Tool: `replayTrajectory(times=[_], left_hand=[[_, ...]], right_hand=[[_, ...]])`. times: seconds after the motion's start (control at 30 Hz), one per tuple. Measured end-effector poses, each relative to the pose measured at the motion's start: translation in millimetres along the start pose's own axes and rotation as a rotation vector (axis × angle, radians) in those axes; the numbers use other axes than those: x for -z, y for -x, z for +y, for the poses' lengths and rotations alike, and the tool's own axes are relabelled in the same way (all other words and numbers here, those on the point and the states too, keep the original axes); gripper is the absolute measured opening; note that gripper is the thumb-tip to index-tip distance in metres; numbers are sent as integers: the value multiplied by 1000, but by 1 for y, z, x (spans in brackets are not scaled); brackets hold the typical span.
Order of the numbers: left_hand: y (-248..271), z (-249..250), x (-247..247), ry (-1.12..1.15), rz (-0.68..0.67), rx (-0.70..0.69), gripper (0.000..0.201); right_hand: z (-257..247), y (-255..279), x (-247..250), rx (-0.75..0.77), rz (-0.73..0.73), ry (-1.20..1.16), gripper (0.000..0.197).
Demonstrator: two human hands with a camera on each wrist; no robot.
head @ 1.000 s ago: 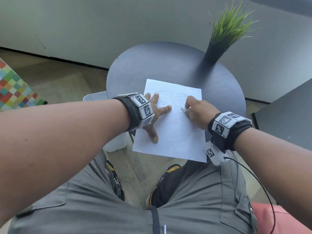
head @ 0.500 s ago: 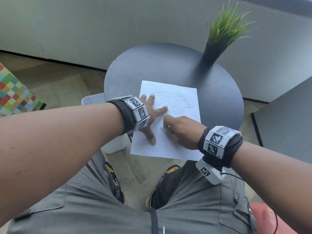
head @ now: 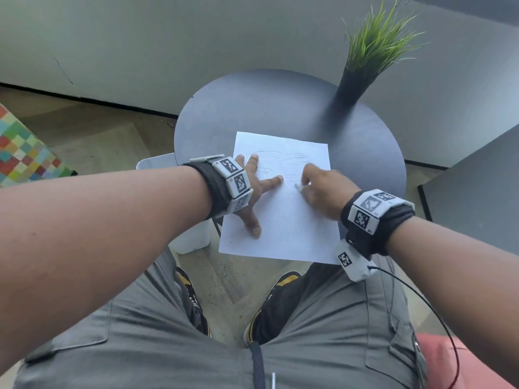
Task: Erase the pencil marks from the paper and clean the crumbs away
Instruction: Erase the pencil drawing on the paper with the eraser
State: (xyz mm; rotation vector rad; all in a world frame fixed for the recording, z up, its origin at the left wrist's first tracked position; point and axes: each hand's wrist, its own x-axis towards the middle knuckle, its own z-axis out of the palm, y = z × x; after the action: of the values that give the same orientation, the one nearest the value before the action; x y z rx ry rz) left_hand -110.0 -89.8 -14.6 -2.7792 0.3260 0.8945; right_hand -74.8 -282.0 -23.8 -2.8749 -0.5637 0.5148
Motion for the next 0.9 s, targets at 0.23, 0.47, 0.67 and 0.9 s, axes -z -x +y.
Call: replayTrajectory(times=[0.23,0.47,0.67,0.9], left_hand=[[1,1,0,2,-11,9,136],[7,0,1,-17,-19,-15,133],[6,11,11,-76,-7,-46,133],[5,15,0,21,38,-35,139]], right_hand=[[-13,22,-7,285,-227,70,13],[-5,19,-13,226,-79,-5,22],[27,-2,4,-73,19,-46,21],[-6,25,-13,324,-189,37,13]])
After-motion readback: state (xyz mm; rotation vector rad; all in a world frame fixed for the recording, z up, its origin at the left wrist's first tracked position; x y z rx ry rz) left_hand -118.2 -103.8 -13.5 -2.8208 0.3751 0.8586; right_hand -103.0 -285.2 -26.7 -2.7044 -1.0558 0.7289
